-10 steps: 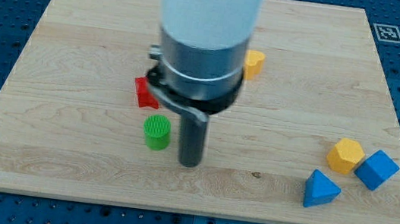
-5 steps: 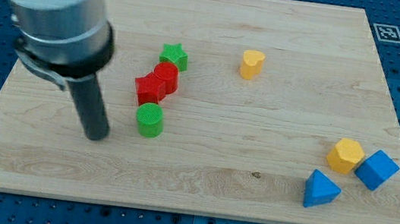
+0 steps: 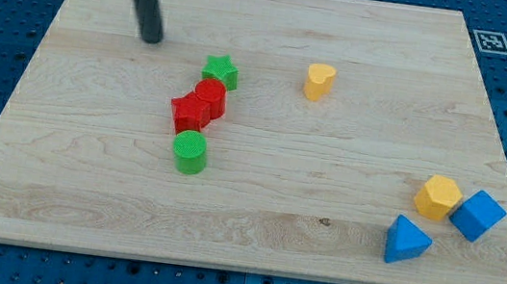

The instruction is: Point your arm at green star

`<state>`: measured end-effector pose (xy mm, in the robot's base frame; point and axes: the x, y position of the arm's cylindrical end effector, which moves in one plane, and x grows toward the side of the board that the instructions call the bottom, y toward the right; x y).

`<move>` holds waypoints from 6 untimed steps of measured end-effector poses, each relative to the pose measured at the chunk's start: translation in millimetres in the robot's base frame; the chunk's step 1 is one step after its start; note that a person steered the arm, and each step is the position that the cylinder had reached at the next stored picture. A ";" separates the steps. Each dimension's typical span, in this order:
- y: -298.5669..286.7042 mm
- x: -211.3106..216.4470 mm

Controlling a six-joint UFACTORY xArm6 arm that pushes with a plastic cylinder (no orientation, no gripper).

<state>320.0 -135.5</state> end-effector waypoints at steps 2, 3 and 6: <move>131.4 19.5; 131.9 46.7; 131.9 71.0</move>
